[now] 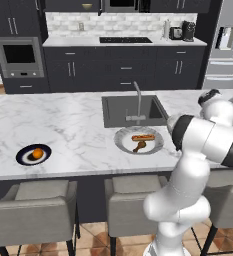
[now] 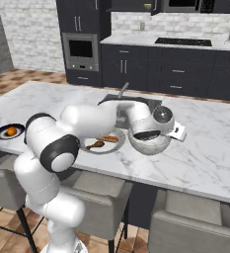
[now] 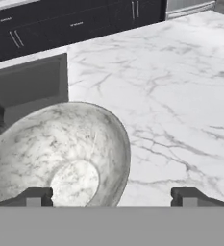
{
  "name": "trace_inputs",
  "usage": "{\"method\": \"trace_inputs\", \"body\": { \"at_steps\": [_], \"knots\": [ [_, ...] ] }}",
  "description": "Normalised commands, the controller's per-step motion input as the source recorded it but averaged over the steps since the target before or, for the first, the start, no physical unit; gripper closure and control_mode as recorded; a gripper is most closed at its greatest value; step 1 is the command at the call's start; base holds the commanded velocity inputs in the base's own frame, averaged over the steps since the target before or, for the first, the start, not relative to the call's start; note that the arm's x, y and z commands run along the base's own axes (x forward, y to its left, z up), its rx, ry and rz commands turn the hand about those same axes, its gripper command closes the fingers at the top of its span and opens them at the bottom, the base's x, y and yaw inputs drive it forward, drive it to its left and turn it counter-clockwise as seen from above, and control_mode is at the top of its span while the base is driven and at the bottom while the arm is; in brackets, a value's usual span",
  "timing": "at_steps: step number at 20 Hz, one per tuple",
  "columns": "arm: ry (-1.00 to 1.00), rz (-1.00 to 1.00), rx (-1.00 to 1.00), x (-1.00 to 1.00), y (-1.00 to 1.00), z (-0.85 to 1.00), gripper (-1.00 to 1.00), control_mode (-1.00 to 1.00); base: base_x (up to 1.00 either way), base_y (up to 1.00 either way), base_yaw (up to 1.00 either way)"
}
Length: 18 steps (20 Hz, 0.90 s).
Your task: Take the smaller bowl and place it next to the appetizer plate on the dining counter , and place the larger bowl next to the plate with cooked food.
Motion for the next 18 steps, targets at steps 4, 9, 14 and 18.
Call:
{"method": "trace_inputs", "body": {
  "at_steps": [4,9,14,18],
  "knots": [
    [-0.13,0.10,-0.13,-0.75,0.62,0.73,-1.00,-1.00,0.00,0.00,0.00],
    [-0.17,0.08,-0.08,-0.67,0.78,0.98,-1.00,-1.00,0.00,0.00,0.00],
    [-0.11,0.07,0.00,-0.78,0.71,1.00,-1.00,-1.00,0.00,0.00,0.00],
    [0.02,0.09,0.00,-0.95,0.69,0.94,-1.00,-1.00,0.00,0.00,0.00]
  ]
}}
